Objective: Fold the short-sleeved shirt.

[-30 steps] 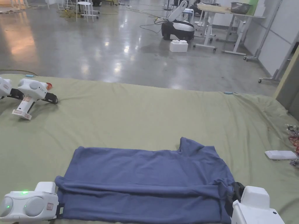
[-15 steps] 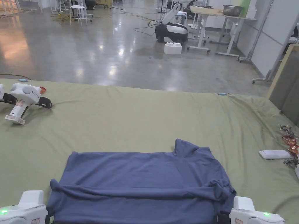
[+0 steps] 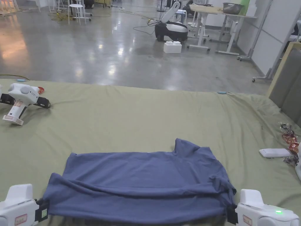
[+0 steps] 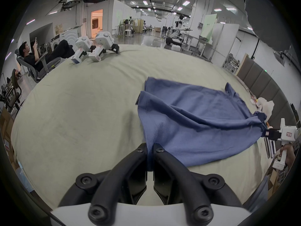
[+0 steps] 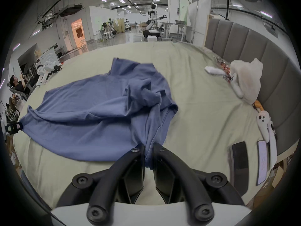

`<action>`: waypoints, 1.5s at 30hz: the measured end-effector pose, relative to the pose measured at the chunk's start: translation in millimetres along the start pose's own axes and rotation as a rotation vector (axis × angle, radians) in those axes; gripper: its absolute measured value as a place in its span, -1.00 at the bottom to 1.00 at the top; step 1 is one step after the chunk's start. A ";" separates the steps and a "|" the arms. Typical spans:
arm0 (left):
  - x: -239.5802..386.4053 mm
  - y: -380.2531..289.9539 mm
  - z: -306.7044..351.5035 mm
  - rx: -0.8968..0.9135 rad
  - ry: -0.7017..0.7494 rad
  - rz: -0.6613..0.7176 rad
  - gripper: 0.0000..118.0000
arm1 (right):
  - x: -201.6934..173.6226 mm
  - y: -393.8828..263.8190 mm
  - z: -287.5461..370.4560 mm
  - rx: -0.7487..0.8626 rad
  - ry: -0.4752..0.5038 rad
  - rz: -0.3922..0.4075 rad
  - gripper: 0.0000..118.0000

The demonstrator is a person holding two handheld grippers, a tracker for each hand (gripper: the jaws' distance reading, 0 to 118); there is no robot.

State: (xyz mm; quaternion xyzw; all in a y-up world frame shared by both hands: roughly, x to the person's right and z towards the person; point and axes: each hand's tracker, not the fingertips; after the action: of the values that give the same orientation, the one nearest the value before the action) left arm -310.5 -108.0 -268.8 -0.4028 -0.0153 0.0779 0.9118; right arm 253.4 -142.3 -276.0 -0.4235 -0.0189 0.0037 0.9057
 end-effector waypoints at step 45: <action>72.3 -15.5 65.6 0.420 0.069 -0.167 -0.04 | -97.7 -9.1 124.8 0.588 -0.035 0.032 0.33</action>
State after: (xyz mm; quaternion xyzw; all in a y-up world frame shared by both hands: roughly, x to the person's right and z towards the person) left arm -243.0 -59.1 -215.7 -0.2038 -0.0008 -0.0103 0.9790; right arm 151.0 -54.6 -192.1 -0.1430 -0.0260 0.0305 0.9889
